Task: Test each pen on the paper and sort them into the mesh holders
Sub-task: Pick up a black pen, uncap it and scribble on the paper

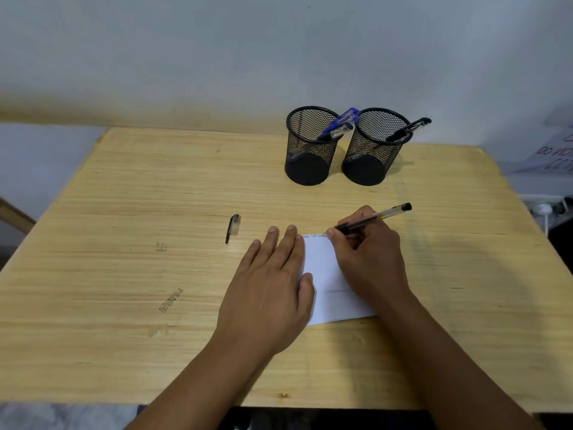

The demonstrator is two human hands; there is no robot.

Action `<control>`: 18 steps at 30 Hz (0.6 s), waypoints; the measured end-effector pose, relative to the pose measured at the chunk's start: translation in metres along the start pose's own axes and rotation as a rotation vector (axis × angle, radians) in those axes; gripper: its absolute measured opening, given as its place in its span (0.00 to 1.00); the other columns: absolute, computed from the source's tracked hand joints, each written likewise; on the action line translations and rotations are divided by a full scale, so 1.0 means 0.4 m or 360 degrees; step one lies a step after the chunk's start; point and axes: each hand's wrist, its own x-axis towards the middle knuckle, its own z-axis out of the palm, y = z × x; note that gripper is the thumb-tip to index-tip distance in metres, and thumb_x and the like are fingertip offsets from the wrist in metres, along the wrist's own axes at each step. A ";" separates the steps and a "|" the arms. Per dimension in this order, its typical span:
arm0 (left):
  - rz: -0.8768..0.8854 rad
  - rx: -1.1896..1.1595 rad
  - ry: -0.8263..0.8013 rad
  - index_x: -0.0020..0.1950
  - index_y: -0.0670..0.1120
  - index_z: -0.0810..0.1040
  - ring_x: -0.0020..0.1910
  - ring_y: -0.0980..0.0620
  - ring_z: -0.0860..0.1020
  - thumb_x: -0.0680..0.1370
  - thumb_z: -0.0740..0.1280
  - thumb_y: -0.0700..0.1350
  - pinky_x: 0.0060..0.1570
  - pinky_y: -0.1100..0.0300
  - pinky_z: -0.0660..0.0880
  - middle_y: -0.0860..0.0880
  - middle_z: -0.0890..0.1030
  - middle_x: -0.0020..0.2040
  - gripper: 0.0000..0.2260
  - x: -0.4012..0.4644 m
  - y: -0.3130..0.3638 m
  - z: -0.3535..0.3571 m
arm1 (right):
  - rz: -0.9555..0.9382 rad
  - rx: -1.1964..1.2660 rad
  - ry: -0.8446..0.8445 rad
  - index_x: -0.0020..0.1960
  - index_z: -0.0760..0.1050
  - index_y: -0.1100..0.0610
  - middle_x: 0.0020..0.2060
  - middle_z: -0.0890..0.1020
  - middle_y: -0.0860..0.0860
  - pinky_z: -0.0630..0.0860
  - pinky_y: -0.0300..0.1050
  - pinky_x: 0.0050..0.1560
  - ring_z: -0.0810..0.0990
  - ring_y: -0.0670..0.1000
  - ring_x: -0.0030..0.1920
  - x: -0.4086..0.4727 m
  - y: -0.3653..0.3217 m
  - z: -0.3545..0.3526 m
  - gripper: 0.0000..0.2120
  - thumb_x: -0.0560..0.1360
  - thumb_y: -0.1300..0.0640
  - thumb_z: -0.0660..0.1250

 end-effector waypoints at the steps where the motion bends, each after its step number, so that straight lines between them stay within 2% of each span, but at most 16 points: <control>1: -0.0001 -0.0004 0.0001 0.80 0.46 0.52 0.80 0.50 0.46 0.81 0.47 0.54 0.77 0.52 0.47 0.49 0.51 0.81 0.28 0.000 0.000 0.000 | 0.0000 0.0001 -0.0003 0.44 0.76 0.55 0.32 0.80 0.39 0.72 0.24 0.36 0.80 0.34 0.40 -0.001 0.000 0.000 0.05 0.74 0.57 0.72; 8: -0.0004 -0.0003 -0.0010 0.80 0.47 0.51 0.80 0.51 0.46 0.81 0.47 0.54 0.77 0.53 0.46 0.50 0.51 0.81 0.28 -0.001 -0.003 0.001 | -0.0018 -0.0029 0.0021 0.46 0.76 0.54 0.32 0.78 0.37 0.71 0.22 0.38 0.79 0.31 0.39 0.001 0.004 0.003 0.05 0.74 0.56 0.72; 13: -0.0003 -0.0007 -0.0014 0.80 0.47 0.50 0.80 0.51 0.45 0.81 0.46 0.55 0.77 0.53 0.46 0.50 0.49 0.81 0.28 0.001 -0.001 0.000 | -0.0020 -0.0034 -0.0001 0.46 0.75 0.54 0.33 0.80 0.39 0.74 0.25 0.38 0.81 0.37 0.37 -0.003 -0.001 0.000 0.05 0.74 0.57 0.71; 18: -0.0001 -0.0008 -0.0005 0.80 0.47 0.50 0.80 0.51 0.45 0.81 0.46 0.55 0.77 0.53 0.45 0.50 0.50 0.81 0.28 0.001 -0.001 -0.001 | 0.0019 -0.0041 0.0026 0.46 0.76 0.53 0.33 0.78 0.37 0.72 0.22 0.38 0.79 0.32 0.37 0.001 0.000 0.001 0.05 0.74 0.56 0.72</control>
